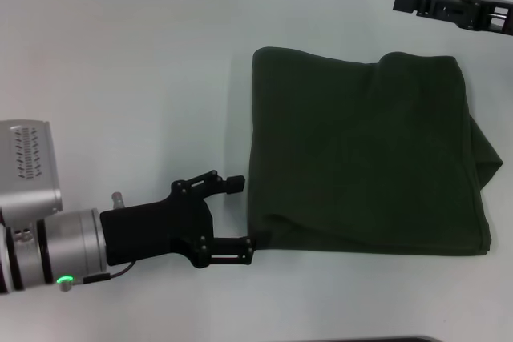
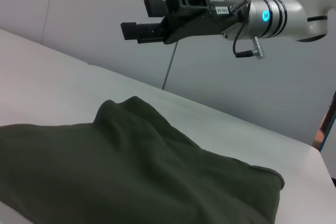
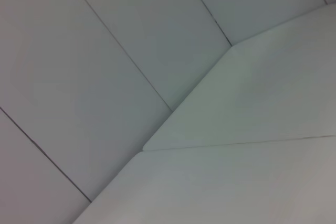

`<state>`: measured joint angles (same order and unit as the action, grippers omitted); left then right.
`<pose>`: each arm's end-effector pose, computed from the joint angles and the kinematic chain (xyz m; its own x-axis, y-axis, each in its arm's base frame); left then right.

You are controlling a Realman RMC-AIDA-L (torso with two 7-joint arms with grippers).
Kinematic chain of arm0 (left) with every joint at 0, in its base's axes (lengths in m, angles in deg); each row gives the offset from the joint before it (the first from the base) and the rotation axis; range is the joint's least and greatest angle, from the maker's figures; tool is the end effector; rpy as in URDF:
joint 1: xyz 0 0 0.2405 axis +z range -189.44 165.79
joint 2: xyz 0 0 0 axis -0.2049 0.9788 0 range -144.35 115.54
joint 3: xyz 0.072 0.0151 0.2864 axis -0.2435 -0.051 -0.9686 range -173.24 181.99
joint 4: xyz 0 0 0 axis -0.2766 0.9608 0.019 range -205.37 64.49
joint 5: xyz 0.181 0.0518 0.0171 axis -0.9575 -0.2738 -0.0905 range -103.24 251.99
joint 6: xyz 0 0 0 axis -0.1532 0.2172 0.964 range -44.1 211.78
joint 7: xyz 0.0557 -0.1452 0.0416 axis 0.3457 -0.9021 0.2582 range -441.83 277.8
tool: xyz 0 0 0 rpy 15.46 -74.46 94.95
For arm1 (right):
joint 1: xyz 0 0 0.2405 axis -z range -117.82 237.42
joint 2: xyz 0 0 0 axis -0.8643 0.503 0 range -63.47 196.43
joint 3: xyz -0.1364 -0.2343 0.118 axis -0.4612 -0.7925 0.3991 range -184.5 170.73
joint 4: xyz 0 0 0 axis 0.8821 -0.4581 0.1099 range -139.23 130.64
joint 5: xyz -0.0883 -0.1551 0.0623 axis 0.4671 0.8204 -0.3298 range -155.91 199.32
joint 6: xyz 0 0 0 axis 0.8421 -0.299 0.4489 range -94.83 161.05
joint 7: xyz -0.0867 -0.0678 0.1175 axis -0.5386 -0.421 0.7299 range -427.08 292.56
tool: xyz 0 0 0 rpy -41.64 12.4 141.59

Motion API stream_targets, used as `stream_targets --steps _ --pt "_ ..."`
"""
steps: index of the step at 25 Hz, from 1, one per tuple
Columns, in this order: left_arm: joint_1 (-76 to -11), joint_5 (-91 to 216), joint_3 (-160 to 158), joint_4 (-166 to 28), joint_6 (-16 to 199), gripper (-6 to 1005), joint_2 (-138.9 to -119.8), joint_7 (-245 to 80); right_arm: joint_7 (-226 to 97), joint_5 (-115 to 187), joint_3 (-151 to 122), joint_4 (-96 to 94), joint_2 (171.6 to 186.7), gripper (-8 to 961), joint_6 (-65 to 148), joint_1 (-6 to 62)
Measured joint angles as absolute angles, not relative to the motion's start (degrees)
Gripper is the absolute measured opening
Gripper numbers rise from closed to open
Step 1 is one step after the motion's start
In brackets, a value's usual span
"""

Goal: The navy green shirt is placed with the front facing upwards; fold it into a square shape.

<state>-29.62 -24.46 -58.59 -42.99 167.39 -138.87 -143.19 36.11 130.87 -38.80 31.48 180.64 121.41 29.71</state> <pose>-0.2854 0.2360 -0.1257 0.7752 0.3461 0.5285 0.4200 -0.9072 -0.0220 0.2912 0.3610 0.0237 0.4375 -0.5927 -0.6762 -0.7967 -0.6043 0.0142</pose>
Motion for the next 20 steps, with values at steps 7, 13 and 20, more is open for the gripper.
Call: stream_targets --steps 7,13,20 --pt "-29.8 -24.3 -58.6 -44.4 164.6 950 -139.02 -141.8 36.3 130.9 -38.8 31.6 180.64 706 121.8 29.8" --pt "-30.0 -23.0 -58.5 -46.2 163.7 949 -139.03 -139.9 36.6 130.9 -38.8 31.5 180.71 707 121.6 29.7" --pt "-30.1 -22.7 -58.7 -46.3 164.4 949 -139.03 -139.8 37.0 130.9 -38.8 31.6 180.76 707 121.5 29.7"
